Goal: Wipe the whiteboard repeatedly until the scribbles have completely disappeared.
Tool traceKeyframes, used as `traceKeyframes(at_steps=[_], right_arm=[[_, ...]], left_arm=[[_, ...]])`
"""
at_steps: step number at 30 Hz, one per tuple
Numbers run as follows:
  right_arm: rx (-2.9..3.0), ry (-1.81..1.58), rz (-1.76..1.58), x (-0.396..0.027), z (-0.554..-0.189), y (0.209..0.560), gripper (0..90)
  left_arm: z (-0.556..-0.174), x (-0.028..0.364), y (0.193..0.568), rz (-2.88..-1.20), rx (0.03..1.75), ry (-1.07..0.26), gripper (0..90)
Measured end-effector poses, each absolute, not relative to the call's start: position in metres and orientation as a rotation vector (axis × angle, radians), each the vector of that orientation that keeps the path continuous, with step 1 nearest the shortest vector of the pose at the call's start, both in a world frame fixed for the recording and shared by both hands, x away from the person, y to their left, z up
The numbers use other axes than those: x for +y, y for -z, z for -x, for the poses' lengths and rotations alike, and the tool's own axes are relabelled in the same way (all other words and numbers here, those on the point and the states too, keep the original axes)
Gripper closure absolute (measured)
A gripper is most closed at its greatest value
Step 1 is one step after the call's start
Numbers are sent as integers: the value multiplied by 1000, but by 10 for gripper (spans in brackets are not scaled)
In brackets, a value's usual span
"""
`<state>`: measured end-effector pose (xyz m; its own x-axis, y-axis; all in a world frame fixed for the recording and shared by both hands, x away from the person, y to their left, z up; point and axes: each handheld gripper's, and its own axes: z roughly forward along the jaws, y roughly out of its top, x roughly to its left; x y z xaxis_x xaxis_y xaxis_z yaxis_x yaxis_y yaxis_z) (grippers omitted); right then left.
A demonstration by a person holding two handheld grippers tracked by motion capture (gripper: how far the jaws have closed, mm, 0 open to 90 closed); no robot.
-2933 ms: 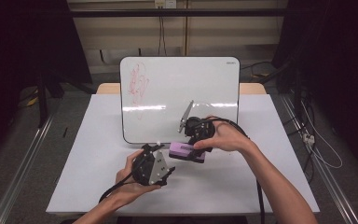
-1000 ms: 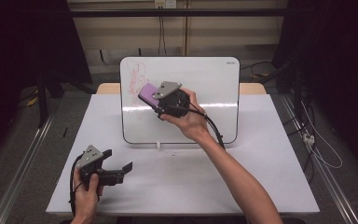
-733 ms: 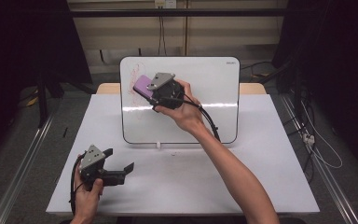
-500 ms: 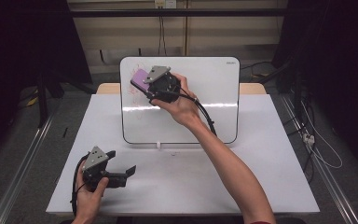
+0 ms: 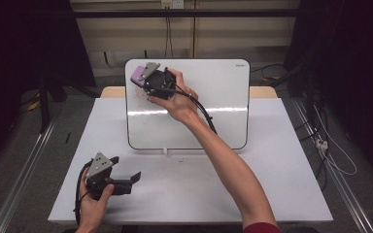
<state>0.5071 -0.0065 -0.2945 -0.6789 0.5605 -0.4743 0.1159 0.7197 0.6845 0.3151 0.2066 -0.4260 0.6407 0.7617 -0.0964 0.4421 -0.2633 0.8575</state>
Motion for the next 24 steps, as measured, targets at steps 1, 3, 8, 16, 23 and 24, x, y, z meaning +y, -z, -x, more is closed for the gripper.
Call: traceKeyframes(at_steps=[1,3,8,16,23,24], right_arm=[[2228,-809,-496,-5,-508,295,404],[2217,-769,-484,2,-508,299,404],[2182,-691,-472,13,-508,302,404],[2184,-653,-467,20,-512,302,406],[2264,-593,-368,36,-495,318,408],[2274,-595,-357,38,-492,323,408]], left_arm=[[-315,207,427,-1897,953,-415,35],[-315,207,427,-1899,959,-418,35],[-315,208,426,-1897,962,-427,35],[-315,209,427,-1894,964,-428,35],[-315,210,426,-1887,974,-434,35],[-315,210,426,-1887,973,-432,35]])
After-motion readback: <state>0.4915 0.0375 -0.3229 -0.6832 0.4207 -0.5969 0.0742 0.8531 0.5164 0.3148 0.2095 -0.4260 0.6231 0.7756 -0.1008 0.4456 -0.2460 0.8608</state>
